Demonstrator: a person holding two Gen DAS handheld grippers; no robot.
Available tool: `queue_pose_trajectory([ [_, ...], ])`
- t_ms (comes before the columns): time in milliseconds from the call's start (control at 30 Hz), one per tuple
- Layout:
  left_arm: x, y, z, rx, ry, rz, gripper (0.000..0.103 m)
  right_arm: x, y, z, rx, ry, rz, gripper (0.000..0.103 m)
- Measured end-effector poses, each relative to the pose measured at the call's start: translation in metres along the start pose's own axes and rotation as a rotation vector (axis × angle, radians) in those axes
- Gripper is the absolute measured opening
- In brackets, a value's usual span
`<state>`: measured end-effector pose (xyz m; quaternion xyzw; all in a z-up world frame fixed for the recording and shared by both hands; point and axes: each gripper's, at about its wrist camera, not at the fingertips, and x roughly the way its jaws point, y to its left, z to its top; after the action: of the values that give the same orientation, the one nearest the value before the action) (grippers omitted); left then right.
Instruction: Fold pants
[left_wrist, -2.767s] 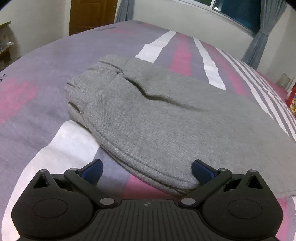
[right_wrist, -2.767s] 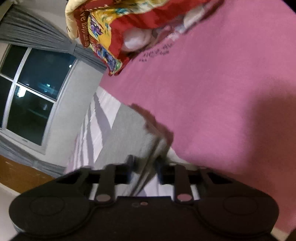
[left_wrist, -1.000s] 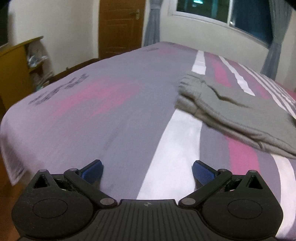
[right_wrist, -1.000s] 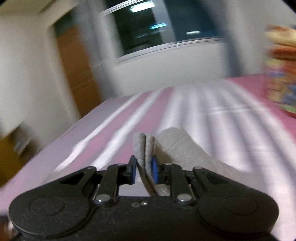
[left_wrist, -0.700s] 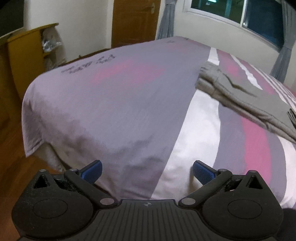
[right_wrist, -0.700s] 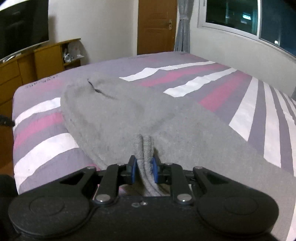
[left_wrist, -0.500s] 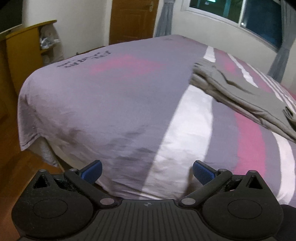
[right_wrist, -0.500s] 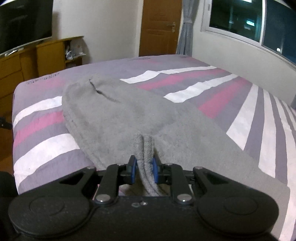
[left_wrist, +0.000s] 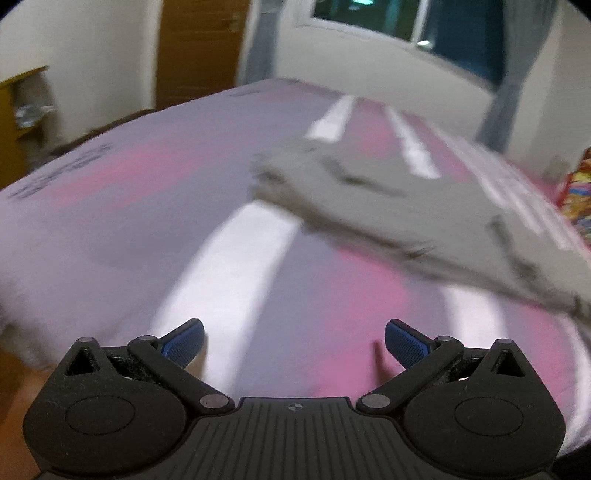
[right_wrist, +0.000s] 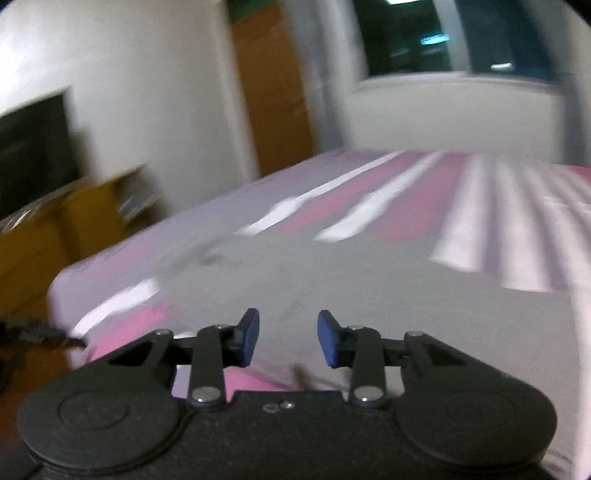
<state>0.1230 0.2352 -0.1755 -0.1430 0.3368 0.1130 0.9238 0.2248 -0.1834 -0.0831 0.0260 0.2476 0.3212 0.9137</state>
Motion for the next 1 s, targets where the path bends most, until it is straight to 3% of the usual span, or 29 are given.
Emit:
queue_pose_trajectory([
  [100,0.015,-0.04,0.021,-0.005,-0.002,-0.156,0.101,-0.031,-0.039,-0.012,0.079,-0.035,-0.162,0.037],
  [200,0.039,-0.081,0.04,-0.089,0.047,-0.361,0.069,-0.052,-0.077,-0.026,0.175,-0.023,-0.286,0.038],
  [333,0.084,-0.127,0.055,-0.207,0.186,-0.554,0.067,-0.069,-0.102,-0.039,0.236,-0.035,-0.332,0.038],
  [533,0.117,-0.161,0.056,-0.209,0.312,-0.534,0.067,-0.073,-0.112,-0.045,0.266,-0.06,-0.285,0.041],
  [700,0.132,-0.161,0.046,-0.271,0.366,-0.594,0.065,-0.065,-0.117,-0.052,0.313,-0.057,-0.304,0.04],
  [733,0.134,-0.162,0.043,-0.281,0.372,-0.61,0.061,-0.065,-0.12,-0.053,0.336,-0.059,-0.304,0.04],
  [833,0.144,-0.17,0.035,-0.289,0.389,-0.624,0.023,-0.063,-0.127,-0.056,0.378,-0.059,-0.308,0.04],
  [1000,0.124,-0.175,0.027,-0.198,0.24,-0.626,0.02,-0.061,-0.128,-0.058,0.385,-0.052,-0.321,0.039],
])
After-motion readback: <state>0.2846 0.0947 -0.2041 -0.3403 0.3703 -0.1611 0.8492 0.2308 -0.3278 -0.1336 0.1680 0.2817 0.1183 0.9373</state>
